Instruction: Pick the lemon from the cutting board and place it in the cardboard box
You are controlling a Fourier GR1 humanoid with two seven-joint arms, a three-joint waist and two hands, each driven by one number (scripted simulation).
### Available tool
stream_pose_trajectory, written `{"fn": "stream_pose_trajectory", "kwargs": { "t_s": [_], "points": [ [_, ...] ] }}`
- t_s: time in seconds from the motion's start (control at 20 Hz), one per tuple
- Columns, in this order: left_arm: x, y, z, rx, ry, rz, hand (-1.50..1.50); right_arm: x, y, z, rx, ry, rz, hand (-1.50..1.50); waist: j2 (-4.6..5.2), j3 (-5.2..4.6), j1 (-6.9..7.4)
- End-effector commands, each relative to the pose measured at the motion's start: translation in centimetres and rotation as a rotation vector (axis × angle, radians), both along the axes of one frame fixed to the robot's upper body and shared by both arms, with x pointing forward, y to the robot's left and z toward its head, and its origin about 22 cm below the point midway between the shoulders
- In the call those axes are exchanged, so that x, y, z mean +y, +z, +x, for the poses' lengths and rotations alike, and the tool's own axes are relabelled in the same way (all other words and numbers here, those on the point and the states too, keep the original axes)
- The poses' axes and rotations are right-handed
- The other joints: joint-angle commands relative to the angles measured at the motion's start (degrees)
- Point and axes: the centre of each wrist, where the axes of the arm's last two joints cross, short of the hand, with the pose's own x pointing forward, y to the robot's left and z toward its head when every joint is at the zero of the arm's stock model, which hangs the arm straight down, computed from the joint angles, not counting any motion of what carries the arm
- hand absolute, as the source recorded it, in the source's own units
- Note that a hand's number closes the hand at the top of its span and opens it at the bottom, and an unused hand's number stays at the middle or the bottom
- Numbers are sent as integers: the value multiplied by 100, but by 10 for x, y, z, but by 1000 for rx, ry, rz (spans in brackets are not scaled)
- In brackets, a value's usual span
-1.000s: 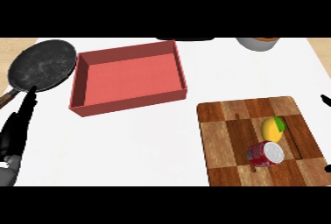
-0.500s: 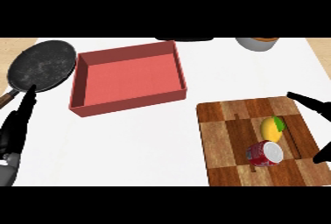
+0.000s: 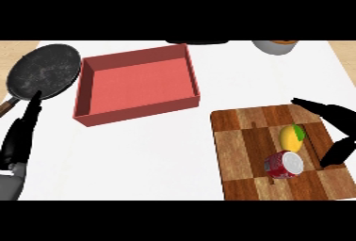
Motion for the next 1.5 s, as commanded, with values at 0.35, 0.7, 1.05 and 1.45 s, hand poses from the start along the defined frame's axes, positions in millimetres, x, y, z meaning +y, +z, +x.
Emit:
{"fn": "stream_pose_trajectory", "kwargs": {
  "t_s": [0.35, 0.7, 1.05, 1.45],
  "points": [
    [4, -7, -14, -10, 7, 15, 0, 29, 3, 7, 12, 37, 40, -150, -9, -1, -2],
    [15, -9, -13, -1, -3, 0, 0, 43, 23, -5, -12, 109, 79, -150, -15, -3, -35],
    [3, 10, 2, 11, -2, -9, 0, 35, 20, -8, 59, 92, -32, -150, -3, -1, -22],
    [3, 7, -10, -5, 10, -8, 0, 72, -16, 2, 109, 25, -74, -150, -4, 0, 5]
  ]
}}
